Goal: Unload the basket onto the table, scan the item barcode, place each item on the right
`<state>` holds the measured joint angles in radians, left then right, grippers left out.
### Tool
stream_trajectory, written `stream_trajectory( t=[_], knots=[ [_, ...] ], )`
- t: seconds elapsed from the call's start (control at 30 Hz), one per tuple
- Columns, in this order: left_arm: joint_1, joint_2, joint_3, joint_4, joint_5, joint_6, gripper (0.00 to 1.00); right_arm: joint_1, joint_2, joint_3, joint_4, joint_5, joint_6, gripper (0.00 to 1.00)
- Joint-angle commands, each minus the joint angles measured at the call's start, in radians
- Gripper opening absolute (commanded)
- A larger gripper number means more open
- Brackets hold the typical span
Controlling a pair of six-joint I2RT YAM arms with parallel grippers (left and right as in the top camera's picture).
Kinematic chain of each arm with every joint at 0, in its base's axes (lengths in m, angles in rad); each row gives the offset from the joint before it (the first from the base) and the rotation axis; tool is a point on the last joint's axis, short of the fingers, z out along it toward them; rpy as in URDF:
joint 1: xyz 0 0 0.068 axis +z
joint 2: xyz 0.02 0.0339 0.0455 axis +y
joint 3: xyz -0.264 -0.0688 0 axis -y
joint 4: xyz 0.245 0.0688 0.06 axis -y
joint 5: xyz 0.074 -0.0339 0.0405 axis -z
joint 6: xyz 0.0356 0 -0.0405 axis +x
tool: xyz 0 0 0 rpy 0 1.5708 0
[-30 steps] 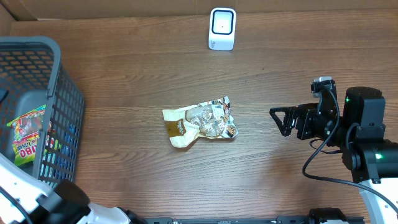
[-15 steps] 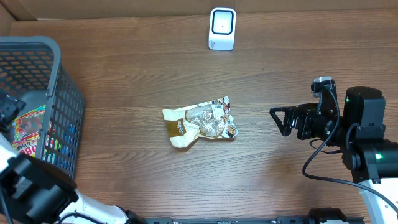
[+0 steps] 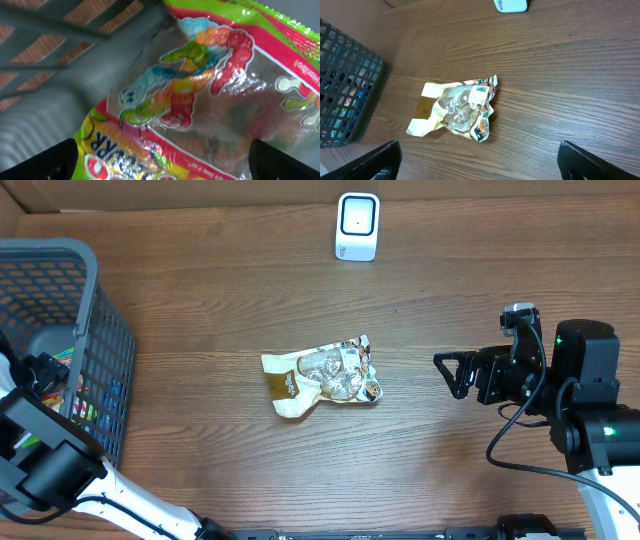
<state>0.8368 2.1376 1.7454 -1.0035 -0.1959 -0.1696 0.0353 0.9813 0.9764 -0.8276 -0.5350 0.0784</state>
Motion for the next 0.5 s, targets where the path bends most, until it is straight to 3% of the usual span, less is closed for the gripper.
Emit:
stream_trajectory(
  t=[0.0,0.1,0.23,0.33,0.47],
  knots=[
    [-0.021,0.053,-0.010,0.032,-0.045,0.039,1.00,0.003,-0.003,0.023,0.006,0.002,0.003,1.00],
    [-0.037,0.075,-0.010,0.046,-0.047,0.038,0.97,0.003,-0.003,0.023,0.006,0.002,0.003,1.00],
    [-0.068,0.108,-0.010,0.043,-0.027,0.035,0.77,0.003,-0.003,0.023,0.006,0.002,0.004,1.00],
    [-0.092,0.145,-0.010,0.024,-0.021,0.035,0.73,0.003,-0.003,0.023,0.006,0.002,0.003,1.00],
    [-0.108,0.208,-0.010,-0.011,0.002,0.035,0.77,0.003,-0.003,0.023,0.006,0.002,0.003,1.00]
  ],
)
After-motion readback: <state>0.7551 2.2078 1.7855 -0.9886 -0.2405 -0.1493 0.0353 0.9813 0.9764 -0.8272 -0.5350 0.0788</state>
